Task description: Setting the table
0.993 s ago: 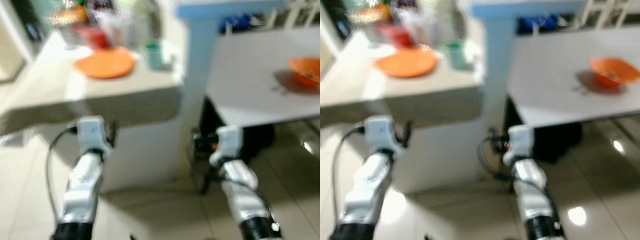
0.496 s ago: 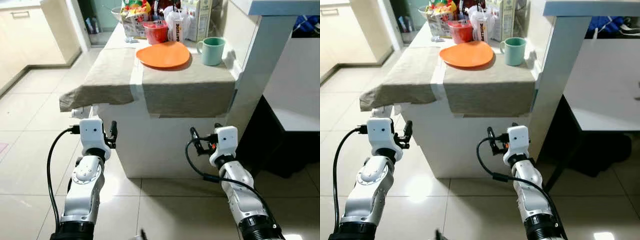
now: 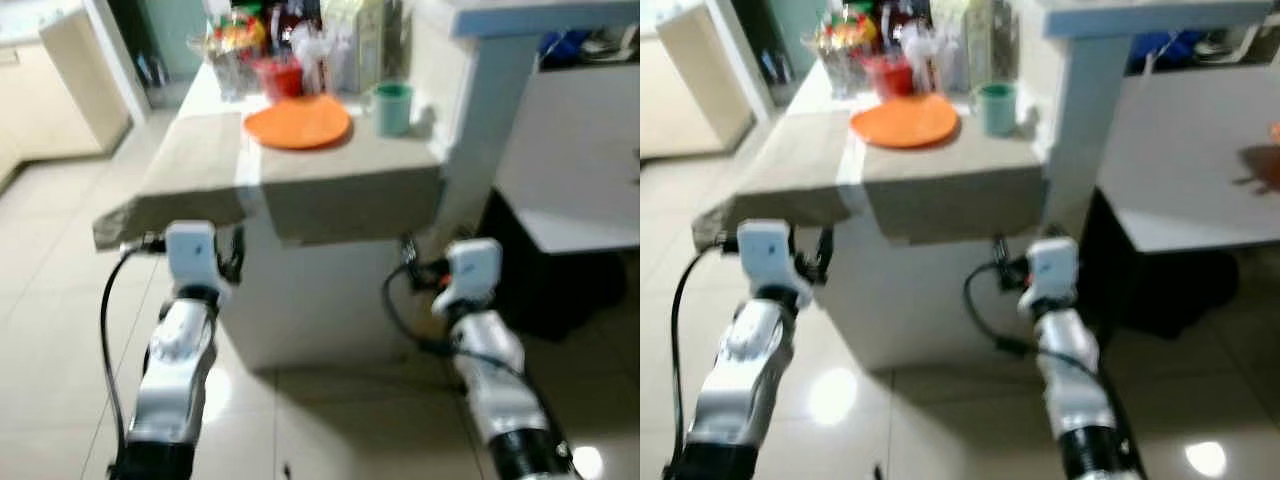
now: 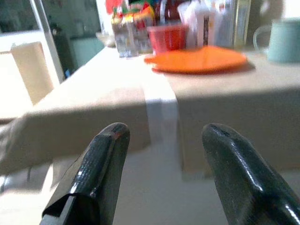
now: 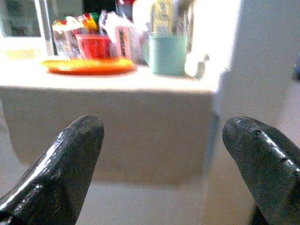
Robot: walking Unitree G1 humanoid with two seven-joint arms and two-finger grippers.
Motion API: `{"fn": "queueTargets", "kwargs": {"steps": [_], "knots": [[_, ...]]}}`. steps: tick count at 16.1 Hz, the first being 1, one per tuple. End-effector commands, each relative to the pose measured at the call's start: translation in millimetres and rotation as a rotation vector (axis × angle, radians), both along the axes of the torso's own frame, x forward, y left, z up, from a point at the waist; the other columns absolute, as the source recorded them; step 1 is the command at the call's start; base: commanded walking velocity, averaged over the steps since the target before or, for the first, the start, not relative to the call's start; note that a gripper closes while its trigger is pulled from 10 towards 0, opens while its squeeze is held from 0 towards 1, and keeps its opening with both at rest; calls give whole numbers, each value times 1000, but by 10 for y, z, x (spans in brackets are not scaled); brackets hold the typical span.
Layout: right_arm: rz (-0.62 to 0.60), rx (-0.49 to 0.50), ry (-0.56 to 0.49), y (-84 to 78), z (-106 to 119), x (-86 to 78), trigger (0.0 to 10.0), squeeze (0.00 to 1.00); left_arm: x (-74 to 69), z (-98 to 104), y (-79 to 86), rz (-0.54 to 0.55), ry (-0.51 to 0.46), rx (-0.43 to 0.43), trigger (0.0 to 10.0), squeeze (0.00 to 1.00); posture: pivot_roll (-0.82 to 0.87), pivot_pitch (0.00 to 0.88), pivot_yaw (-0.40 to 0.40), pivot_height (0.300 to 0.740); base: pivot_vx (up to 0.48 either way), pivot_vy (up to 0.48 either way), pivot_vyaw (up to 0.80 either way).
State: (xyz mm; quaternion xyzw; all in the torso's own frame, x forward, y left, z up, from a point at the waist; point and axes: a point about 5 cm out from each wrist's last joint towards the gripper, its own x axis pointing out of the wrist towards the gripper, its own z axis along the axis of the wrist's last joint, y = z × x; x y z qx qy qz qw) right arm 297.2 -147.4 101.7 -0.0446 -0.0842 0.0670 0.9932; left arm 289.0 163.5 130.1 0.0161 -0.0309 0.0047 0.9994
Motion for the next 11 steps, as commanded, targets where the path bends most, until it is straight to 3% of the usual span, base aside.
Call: {"fn": "queueTargets", "kwargs": {"steps": [1, 5, 8, 11], "knots": [[48, 4, -52, 152, 138, 36, 10000, 0, -15, 17, 101, 39, -12, 6, 10000, 0, -174, 0, 100, 740, 442, 0, 0], [54, 21, -86, 182, 236, 64, 10000, 0, 30, 148, 77, 22, -65, 17, 10000, 0, -172, 0, 98, 740, 432, 0, 0], [56, 21, -68, 203, 197, 42, 10000, 0, 41, 225, -36, -48, -75, 44, 10000, 0, -170, 0, 97, 740, 456, 0, 0], [66, 23, -54, 232, 176, 31, 10000, 0, 51, 218, -40, -75, -66, 49, 10000, 0, -165, 0, 101, 740, 463, 0, 0]]}}
